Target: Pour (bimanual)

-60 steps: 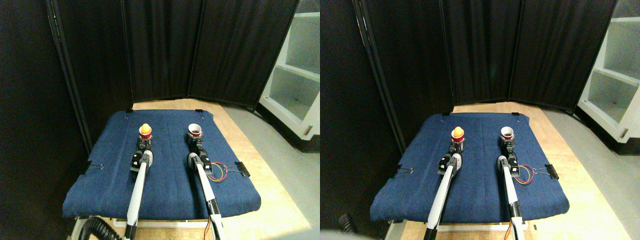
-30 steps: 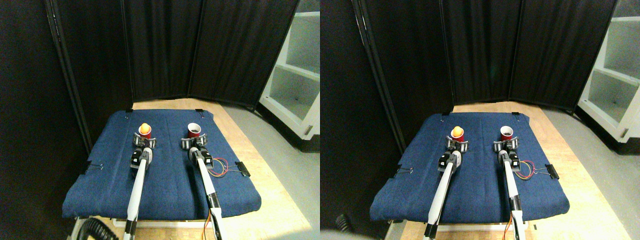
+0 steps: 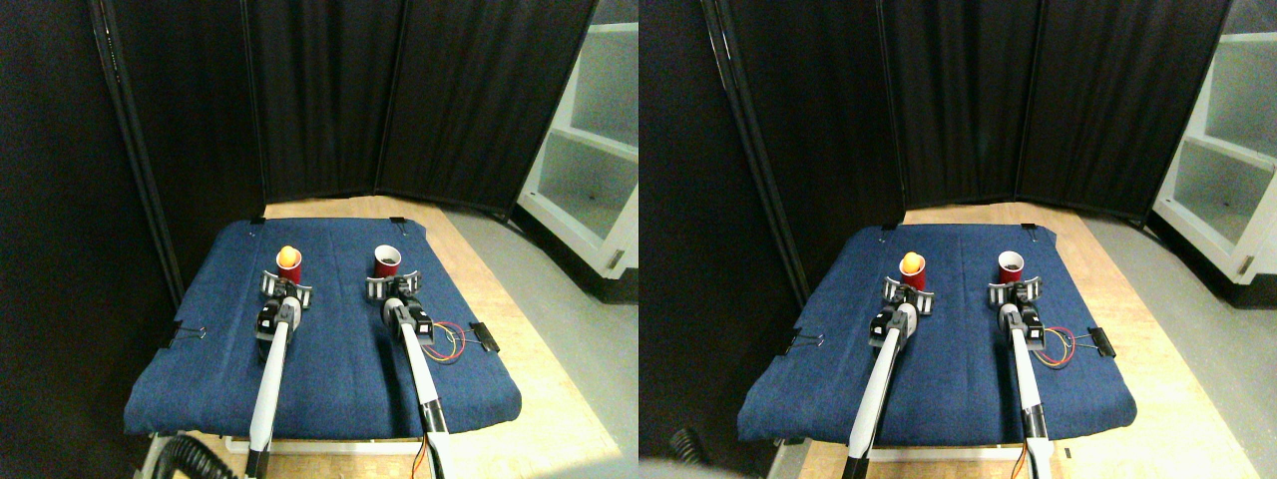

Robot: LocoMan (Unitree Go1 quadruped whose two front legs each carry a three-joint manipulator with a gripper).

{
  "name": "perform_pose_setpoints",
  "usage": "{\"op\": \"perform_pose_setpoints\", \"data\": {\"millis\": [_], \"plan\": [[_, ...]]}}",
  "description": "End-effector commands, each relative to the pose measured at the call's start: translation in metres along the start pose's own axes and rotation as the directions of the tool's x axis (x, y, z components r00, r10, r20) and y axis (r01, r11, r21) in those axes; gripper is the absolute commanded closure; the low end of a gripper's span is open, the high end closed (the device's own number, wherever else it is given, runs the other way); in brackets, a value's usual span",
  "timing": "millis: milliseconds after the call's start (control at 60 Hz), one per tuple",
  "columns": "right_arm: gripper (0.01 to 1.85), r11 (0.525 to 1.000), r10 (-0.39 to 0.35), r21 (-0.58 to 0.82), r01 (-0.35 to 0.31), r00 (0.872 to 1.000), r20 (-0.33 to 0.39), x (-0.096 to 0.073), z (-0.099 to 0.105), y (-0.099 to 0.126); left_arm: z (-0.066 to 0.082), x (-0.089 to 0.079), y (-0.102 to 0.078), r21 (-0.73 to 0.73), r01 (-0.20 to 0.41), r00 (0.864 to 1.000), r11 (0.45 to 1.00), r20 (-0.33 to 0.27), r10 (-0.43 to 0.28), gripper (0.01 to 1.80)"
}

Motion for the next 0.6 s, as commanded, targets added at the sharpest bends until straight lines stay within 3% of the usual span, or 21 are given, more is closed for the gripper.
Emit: {"op": "perform_pose_setpoints", "data": {"millis": [17,317,483,600], "plan": [[0.22,0.998,0.068,-0.020,-0.068,0.998,-0.003,-0.007,0.000,0.014,0.001,-0.007,-0.011,0.024,0.064,0.998,0.998,0.002,-0.064,0.24],[0.26,0.993,0.114,0.006,-0.114,0.993,0.028,-0.018,0.006,0.017,0.005,-0.026,-0.015,-0.032,0.118,0.993,0.992,0.011,-0.118,0.43],[0.24,0.991,0.131,-0.008,-0.131,0.987,0.088,-0.030,0.008,0.010,0.004,-0.040,-0.010,-0.070,0.143,0.990,0.987,0.016,-0.142,0.38],[0.35,0.988,0.154,-0.026,-0.151,0.979,0.135,-0.039,0.008,0.003,-0.001,-0.051,-0.006,-0.041,0.158,0.986,0.987,0.052,-0.156,0.33]]}}
